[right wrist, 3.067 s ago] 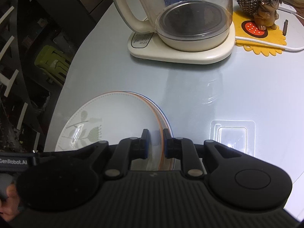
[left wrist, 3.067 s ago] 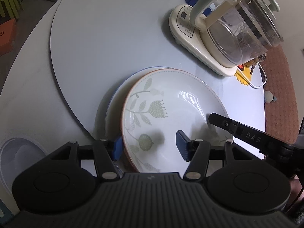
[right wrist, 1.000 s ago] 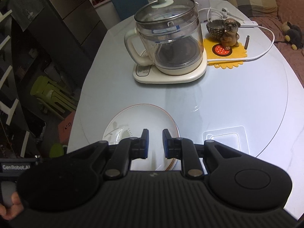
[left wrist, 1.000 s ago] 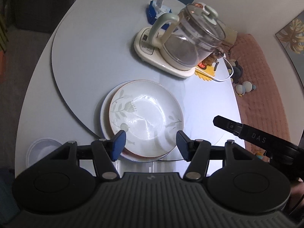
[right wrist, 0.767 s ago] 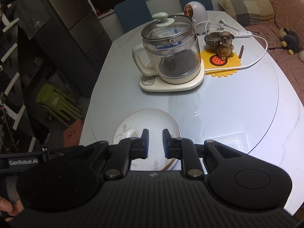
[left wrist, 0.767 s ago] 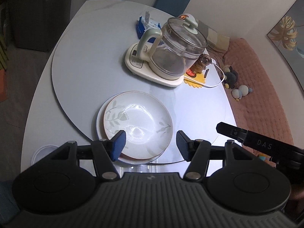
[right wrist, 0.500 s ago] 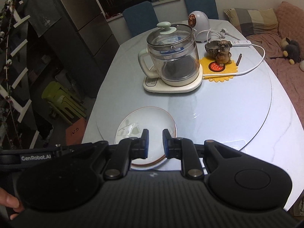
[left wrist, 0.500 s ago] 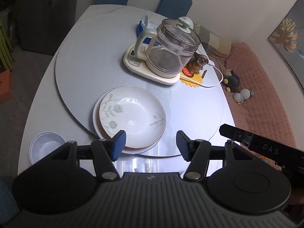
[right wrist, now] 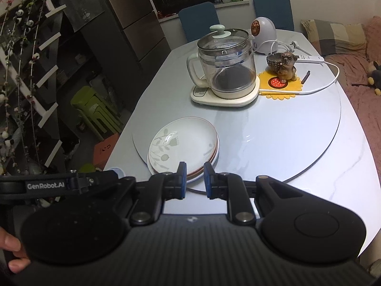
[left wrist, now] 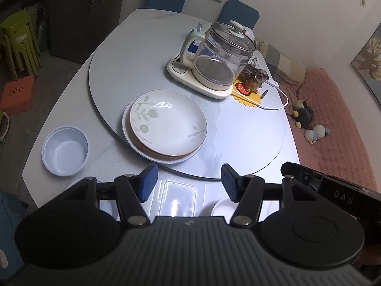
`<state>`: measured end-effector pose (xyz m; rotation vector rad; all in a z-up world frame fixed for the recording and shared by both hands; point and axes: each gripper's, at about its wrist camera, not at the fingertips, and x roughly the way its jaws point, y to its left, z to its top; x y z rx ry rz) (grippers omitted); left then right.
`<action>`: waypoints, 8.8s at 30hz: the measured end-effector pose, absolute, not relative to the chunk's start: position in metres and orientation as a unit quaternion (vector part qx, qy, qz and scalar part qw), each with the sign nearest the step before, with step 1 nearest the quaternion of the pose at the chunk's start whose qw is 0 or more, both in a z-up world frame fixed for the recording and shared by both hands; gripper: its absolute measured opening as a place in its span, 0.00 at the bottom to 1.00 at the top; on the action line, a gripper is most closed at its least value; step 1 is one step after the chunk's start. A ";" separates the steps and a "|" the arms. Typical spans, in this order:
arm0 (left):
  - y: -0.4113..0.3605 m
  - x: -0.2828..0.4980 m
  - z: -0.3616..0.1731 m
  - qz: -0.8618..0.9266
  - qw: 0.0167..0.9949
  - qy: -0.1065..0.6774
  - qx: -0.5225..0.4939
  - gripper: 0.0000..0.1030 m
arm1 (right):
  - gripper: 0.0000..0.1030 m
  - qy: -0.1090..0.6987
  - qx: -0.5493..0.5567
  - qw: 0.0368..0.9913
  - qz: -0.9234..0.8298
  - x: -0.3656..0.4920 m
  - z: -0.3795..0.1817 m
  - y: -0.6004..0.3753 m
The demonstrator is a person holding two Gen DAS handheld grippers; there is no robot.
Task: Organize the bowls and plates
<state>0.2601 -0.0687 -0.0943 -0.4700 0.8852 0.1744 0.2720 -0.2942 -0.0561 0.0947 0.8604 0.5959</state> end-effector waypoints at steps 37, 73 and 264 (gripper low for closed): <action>-0.139 0.309 -0.244 0.028 0.806 0.530 -0.264 0.67 | 0.43 0.525 0.033 0.813 0.249 0.299 -0.182 -0.384; -0.148 0.312 -0.263 -0.006 0.799 0.537 -0.270 0.14 | 0.14 0.551 0.067 0.799 0.233 0.297 -0.202 -0.375; 0.249 0.281 -0.295 0.045 0.759 0.574 -0.303 0.23 | 0.16 0.607 -0.010 0.764 0.220 0.298 -0.232 0.026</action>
